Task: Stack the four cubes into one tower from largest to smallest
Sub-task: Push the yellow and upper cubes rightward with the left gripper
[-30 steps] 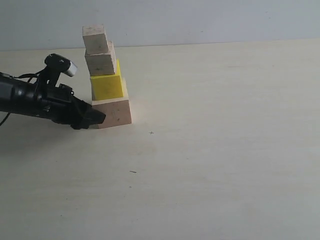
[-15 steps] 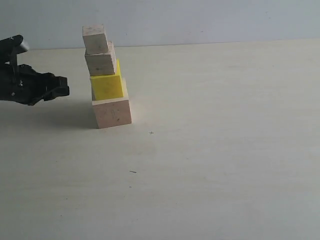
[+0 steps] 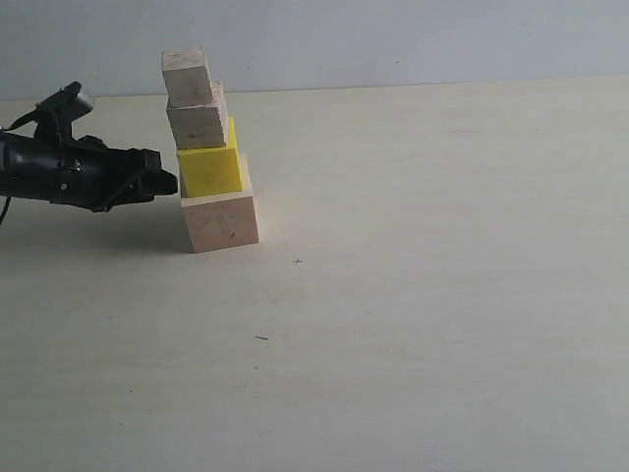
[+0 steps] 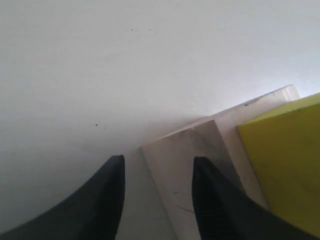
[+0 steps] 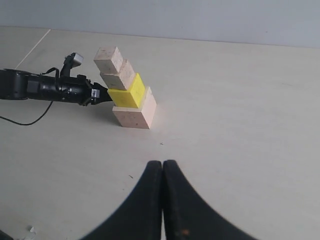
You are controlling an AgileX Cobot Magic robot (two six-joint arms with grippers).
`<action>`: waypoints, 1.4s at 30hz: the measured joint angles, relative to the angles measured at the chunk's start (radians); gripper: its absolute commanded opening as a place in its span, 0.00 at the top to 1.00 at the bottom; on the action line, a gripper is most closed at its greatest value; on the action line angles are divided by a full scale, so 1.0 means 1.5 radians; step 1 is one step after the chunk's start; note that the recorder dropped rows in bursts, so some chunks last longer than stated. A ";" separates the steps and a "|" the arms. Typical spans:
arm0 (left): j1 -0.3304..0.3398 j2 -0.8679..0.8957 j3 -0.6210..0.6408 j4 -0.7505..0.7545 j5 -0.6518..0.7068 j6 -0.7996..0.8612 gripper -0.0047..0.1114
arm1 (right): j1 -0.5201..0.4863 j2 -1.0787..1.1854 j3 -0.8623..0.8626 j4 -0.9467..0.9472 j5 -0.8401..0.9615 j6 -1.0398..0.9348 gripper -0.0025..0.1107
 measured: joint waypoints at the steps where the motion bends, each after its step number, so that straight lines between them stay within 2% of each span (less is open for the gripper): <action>1: 0.000 0.002 -0.003 0.005 0.005 0.000 0.59 | 0.000 0.000 0.000 0.000 0.000 0.000 0.98; 22: 0.000 0.008 -0.030 0.014 0.038 0.005 0.59 | 0.000 0.000 0.000 -0.001 0.000 0.002 0.98; 31: -0.040 0.008 -0.031 0.027 0.022 0.006 0.59 | 0.000 0.000 0.000 -0.001 0.000 0.006 0.98; 42: -0.044 0.008 -0.031 0.028 0.039 0.005 0.59 | 0.000 0.000 0.000 -0.001 0.000 0.008 0.98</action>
